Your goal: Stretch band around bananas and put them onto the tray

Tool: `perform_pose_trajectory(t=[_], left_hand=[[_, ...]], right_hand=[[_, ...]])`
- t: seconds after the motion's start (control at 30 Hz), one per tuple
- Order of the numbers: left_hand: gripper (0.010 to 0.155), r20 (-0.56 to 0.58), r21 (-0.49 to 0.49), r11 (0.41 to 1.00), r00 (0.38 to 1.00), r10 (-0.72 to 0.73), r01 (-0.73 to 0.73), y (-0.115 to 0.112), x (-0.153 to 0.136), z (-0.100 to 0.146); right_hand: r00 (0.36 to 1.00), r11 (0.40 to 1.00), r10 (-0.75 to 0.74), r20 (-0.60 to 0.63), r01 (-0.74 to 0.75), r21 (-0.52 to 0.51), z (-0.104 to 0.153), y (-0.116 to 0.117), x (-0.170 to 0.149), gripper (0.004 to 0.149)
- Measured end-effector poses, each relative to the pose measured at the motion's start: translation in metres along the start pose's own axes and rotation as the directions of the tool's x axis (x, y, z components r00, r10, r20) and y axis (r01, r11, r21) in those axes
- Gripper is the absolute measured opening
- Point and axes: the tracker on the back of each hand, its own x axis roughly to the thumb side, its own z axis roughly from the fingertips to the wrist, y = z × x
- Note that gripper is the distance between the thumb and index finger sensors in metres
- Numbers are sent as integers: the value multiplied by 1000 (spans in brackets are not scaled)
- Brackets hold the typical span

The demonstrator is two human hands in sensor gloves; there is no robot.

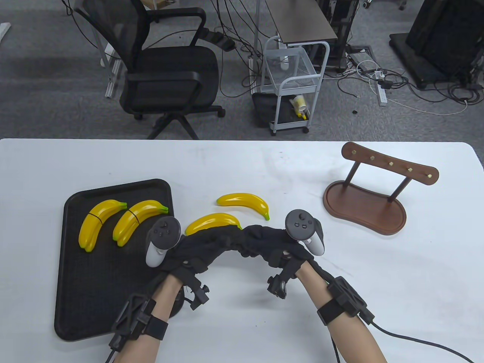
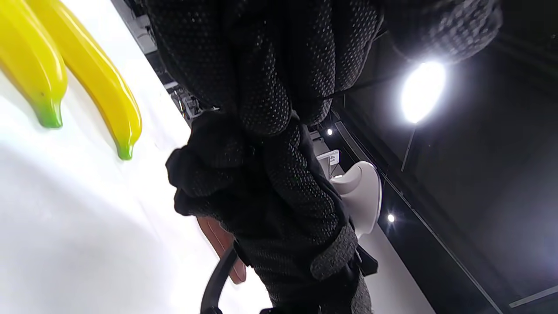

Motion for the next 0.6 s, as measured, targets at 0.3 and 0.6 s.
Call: perform_pose_trajectory(t=[0.3, 0.6], left_hand=[[64, -71, 52, 984, 984, -164, 168, 19, 3, 21], [65, -152, 124, 911, 915, -374, 393, 33, 1, 48]], right_hand=[[981, 981, 193, 1, -193, -36, -2, -6, 7, 44], [887, 885, 461, -27, -462, -62, -19, -10, 15, 51]])
